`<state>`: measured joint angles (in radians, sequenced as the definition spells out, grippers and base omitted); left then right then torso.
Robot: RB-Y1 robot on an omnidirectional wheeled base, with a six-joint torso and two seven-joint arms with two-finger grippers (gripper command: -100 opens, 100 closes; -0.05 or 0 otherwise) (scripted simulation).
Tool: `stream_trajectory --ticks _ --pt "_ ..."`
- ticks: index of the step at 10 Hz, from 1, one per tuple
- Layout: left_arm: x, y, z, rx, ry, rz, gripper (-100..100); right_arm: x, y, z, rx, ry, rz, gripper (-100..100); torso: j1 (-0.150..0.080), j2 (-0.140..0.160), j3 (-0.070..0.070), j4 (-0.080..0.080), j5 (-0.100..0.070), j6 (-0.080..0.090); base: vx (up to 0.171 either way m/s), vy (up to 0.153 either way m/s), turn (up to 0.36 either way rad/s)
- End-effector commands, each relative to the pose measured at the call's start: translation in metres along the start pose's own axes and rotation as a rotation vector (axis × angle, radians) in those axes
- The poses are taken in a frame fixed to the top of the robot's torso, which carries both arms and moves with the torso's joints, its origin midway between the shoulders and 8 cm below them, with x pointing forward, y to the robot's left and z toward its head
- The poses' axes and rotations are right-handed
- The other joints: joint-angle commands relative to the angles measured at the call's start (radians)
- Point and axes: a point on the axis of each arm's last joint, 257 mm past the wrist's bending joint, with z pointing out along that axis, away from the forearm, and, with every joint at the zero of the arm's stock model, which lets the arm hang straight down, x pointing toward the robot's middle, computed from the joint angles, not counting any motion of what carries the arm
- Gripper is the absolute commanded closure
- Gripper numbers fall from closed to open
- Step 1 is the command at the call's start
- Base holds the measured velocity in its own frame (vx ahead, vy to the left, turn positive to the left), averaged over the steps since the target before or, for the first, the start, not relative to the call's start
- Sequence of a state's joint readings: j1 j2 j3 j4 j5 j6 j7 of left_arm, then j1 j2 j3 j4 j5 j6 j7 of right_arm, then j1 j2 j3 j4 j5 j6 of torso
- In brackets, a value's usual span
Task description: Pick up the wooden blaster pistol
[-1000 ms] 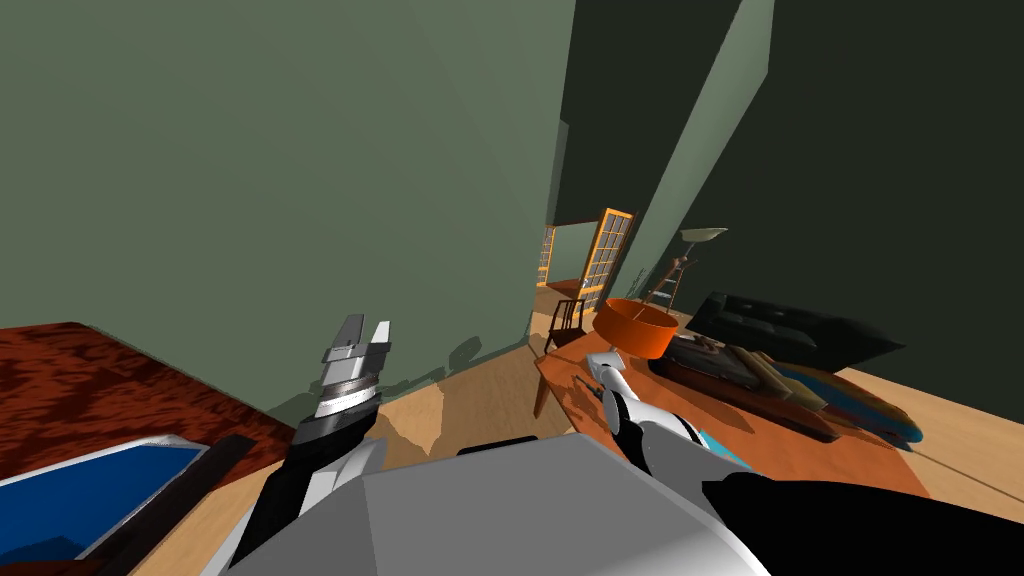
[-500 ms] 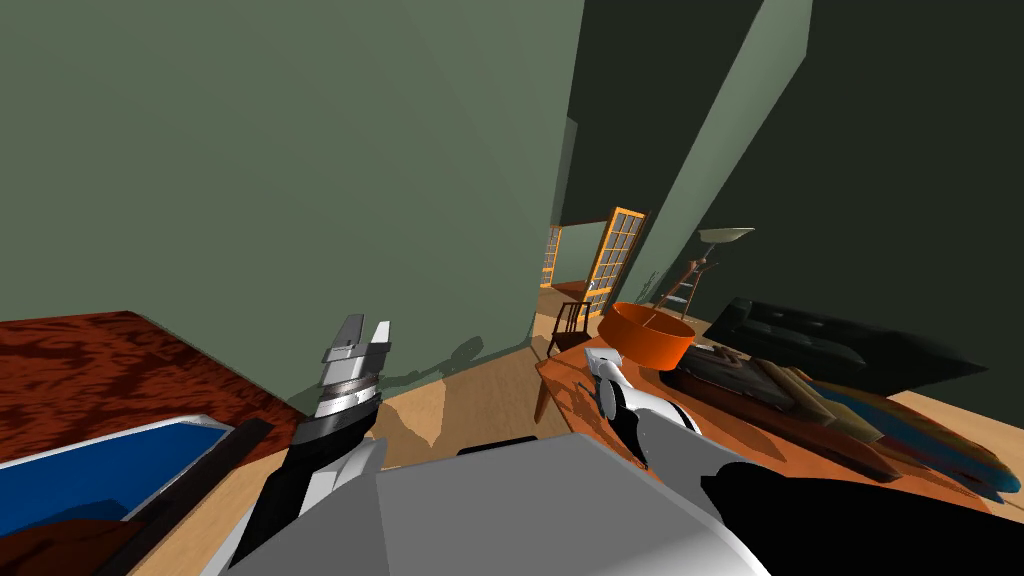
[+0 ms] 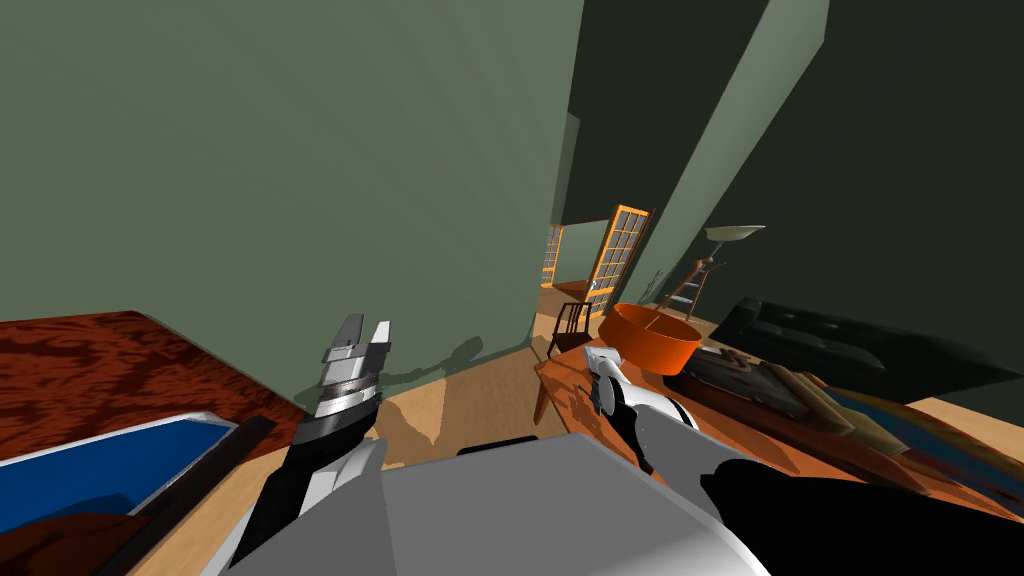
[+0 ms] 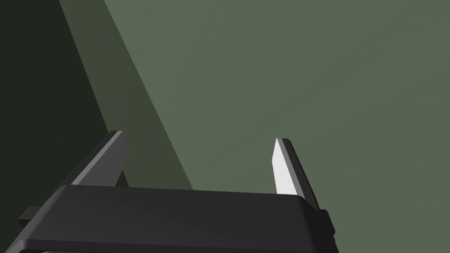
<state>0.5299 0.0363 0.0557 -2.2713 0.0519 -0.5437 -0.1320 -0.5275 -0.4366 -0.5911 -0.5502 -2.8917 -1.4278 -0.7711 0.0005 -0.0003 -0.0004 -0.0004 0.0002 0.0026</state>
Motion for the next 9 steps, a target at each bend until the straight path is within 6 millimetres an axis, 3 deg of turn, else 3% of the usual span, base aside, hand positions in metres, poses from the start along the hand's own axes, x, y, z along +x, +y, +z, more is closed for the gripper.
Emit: stream_trajectory --ticks 1,3,4,5,9 --pt "0.000 0.000 0.000 0.000 0.000 0.000 0 -0.001 0.008 0.012 0.003 -0.001 -0.006 -100 0.000 0.000 0.000 0.000 0.000 0.000 0.025 -0.024 -0.045" --pt "0.000 0.000 0.000 0.000 0.000 0.000 0 -0.001 0.015 0.023 0.005 -0.002 -0.013 -100 -0.002 -0.001 -0.001 0.000 -0.001 0.000 0.024 -0.039 -0.031" --pt "0.000 0.000 0.000 0.000 0.000 0.000 0 0.000 0.013 0.020 0.001 0.001 -0.012 -100 -0.002 -0.001 -0.001 0.000 -0.001 0.000 0.008 -0.016 0.000" --pt "0.000 0.000 0.000 0.000 0.000 0.000 0 0.000 0.013 0.021 0.003 -0.001 -0.011 100 -0.001 -0.001 0.000 0.000 0.000 0.000 0.000 0.000 0.000" --pt "0.000 0.000 0.000 0.000 0.000 0.000 0 0.000 0.014 0.020 0.000 -0.001 -0.010 100 -0.002 0.000 0.000 0.000 -0.001 0.000 0.000 0.000 0.000"
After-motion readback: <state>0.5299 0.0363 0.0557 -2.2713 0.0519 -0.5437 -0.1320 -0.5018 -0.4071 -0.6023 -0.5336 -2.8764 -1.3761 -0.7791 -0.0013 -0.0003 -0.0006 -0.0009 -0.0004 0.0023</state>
